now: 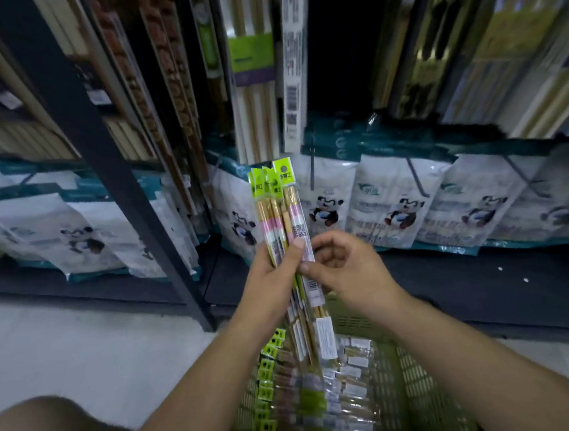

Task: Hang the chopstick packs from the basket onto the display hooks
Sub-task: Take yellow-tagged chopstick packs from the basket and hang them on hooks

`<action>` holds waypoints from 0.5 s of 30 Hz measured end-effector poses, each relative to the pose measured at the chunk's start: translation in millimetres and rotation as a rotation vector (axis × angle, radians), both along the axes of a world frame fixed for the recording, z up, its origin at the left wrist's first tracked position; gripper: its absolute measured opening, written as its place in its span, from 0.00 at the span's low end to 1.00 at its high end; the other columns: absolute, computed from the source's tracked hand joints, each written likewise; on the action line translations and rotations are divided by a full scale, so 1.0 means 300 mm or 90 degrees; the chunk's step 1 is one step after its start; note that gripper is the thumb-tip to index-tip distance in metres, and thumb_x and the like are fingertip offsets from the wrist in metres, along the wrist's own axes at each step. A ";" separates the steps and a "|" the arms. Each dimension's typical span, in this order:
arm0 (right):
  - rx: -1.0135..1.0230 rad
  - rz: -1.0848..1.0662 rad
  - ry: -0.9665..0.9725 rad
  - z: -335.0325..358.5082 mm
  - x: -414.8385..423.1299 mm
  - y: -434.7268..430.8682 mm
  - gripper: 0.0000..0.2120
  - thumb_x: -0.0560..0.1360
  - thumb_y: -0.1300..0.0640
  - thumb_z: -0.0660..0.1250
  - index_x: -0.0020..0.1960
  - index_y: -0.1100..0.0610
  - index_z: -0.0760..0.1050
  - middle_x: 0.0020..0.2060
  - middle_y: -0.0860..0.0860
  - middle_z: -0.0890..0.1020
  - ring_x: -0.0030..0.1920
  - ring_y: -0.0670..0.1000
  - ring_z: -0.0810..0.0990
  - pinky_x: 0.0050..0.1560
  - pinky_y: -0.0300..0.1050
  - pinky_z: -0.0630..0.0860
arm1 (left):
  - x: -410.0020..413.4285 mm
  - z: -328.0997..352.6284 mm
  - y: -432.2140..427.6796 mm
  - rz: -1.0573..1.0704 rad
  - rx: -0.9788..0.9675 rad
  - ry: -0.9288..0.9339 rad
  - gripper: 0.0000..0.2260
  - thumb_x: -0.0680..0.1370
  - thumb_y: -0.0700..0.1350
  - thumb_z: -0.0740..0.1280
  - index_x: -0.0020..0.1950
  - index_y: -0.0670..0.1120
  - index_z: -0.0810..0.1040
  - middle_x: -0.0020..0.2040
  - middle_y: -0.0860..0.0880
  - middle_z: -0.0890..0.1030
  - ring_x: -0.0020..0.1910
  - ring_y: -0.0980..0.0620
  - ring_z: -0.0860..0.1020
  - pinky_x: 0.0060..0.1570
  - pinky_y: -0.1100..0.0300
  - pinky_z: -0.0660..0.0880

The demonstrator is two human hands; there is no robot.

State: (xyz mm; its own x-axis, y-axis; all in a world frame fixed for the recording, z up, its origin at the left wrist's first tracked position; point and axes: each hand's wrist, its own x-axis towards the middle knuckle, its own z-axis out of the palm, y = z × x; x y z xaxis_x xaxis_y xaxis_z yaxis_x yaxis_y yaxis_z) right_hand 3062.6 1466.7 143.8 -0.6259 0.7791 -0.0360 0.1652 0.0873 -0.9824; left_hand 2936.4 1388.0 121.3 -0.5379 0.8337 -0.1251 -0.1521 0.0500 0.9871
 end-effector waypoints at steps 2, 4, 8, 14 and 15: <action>0.040 -0.006 0.016 0.077 0.006 0.006 0.11 0.72 0.59 0.78 0.51 0.52 0.80 0.39 0.53 0.76 0.35 0.46 0.74 0.36 0.38 0.75 | 0.000 0.074 0.019 -0.007 0.032 0.025 0.18 0.77 0.57 0.73 0.64 0.51 0.80 0.51 0.58 0.87 0.50 0.59 0.85 0.44 0.67 0.79; 0.059 -0.006 0.055 0.146 0.012 0.009 0.11 0.71 0.59 0.79 0.50 0.48 0.81 0.37 0.49 0.75 0.35 0.46 0.73 0.36 0.40 0.74 | -0.008 0.150 0.033 -0.006 0.055 0.052 0.07 0.80 0.47 0.72 0.59 0.51 0.81 0.46 0.56 0.87 0.46 0.58 0.85 0.41 0.67 0.79; 0.114 0.011 0.104 0.291 0.028 0.007 0.13 0.70 0.58 0.79 0.51 0.46 0.82 0.33 0.43 0.76 0.35 0.45 0.74 0.36 0.38 0.74 | -0.029 0.301 0.046 -0.013 0.122 0.059 0.04 0.79 0.41 0.72 0.52 0.49 0.84 0.43 0.51 0.87 0.43 0.53 0.86 0.40 0.61 0.81; 0.214 -0.035 0.180 0.547 0.060 0.058 0.03 0.77 0.54 0.73 0.49 0.47 0.83 0.38 0.50 0.84 0.36 0.45 0.81 0.35 0.40 0.79 | -0.035 0.521 0.056 -0.040 0.185 0.141 0.21 0.70 0.54 0.76 0.59 0.46 0.82 0.52 0.47 0.88 0.52 0.47 0.86 0.56 0.47 0.81; 0.231 -0.055 0.202 0.595 0.056 0.072 0.02 0.78 0.53 0.73 0.49 0.47 0.83 0.39 0.49 0.84 0.36 0.46 0.81 0.35 0.39 0.78 | -0.037 0.553 0.064 -0.043 0.198 0.157 0.19 0.71 0.53 0.76 0.58 0.47 0.82 0.51 0.48 0.88 0.51 0.49 0.86 0.54 0.50 0.82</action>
